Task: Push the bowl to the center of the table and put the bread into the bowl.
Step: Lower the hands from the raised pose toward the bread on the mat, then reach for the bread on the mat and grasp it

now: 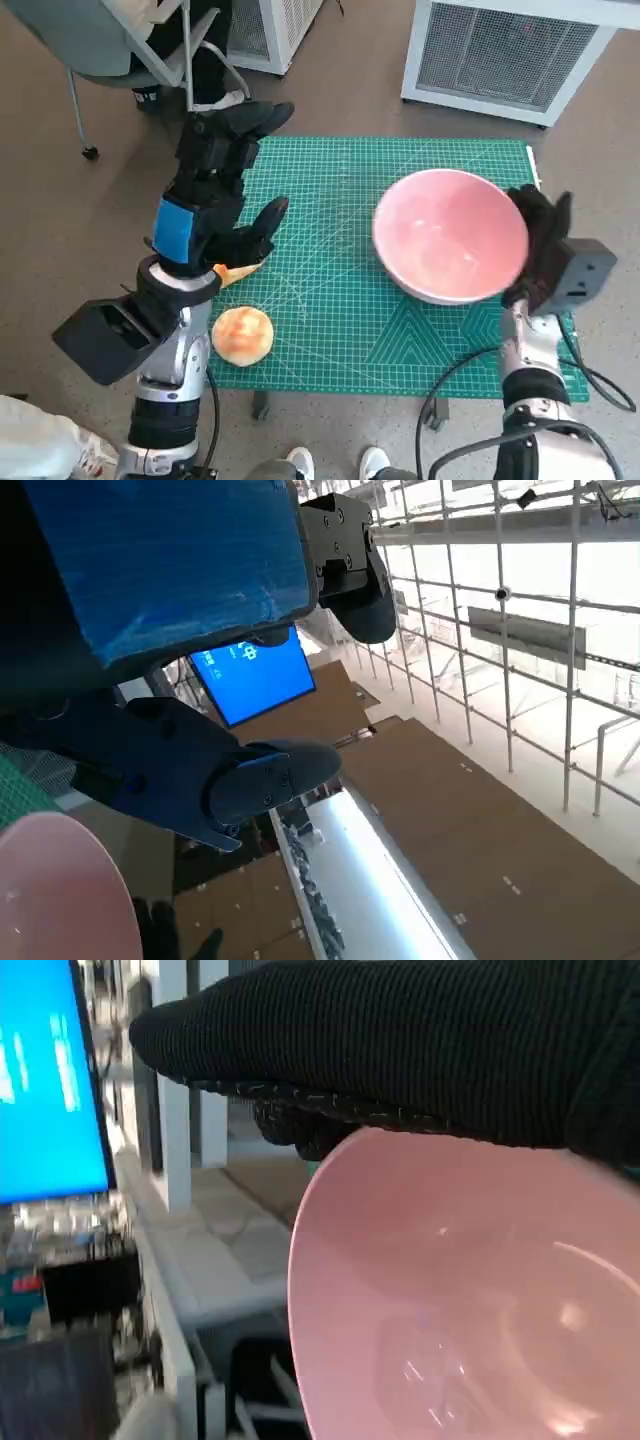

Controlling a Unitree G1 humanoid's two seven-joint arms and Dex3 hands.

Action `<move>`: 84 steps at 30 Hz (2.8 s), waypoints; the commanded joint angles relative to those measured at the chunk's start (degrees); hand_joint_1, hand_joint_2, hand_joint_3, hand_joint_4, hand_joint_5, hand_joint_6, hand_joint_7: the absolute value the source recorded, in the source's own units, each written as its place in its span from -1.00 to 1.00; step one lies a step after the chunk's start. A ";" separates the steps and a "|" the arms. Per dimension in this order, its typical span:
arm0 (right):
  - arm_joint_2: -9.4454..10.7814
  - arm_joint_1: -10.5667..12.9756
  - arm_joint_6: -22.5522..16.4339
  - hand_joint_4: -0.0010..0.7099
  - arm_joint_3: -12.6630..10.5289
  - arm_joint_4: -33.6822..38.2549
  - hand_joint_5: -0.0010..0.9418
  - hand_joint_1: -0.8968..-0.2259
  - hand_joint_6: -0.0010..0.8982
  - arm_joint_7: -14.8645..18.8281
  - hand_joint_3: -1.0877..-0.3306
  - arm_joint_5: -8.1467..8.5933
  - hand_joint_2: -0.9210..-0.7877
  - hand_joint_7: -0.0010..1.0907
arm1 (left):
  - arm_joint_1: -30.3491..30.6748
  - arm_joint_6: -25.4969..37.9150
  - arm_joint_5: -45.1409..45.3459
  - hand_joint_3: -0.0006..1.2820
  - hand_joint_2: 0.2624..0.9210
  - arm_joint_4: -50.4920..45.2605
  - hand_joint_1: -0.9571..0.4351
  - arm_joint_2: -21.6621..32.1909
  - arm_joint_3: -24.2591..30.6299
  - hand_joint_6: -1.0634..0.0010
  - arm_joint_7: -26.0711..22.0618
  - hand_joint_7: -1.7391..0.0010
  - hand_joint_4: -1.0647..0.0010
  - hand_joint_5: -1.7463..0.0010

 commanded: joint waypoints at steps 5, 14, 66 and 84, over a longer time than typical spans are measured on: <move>2.28 -1.49 1.64 -0.09 0.68 0.90 -0.95 0.15 -0.71 1.21 -0.28 -0.70 -1.00 -0.11 | 1.57 0.81 -0.35 -0.02 0.50 -2.45 -0.16 0.94 1.00 1.00 0.47 -0.14 1.00 0.13; 4.47 -3.65 2.97 -0.13 1.01 1.21 -0.97 0.20 -0.77 1.31 -0.29 -0.95 -1.00 -0.09 | 2.90 1.50 -0.66 -0.04 0.52 -3.88 -0.15 1.45 1.87 1.00 1.03 -0.14 1.00 0.12; -1.51 3.88 -28.55 -0.12 14.24 -47.78 -0.98 0.00 -0.90 7.25 -0.17 -8.93 -1.00 0.22 | 2.76 43.93 34.58 -0.81 1.00 -9.92 -0.11 31.26 -8.26 0.39 -9.26 0.93 0.50 1.00; -0.66 6.68 -27.59 -0.14 14.89 -52.96 -0.99 -0.02 -0.99 4.11 -0.15 -12.62 -1.00 0.30 | -4.02 45.93 41.95 -0.74 1.00 4.54 -0.24 29.99 -20.52 0.43 -13.20 0.98 0.65 1.00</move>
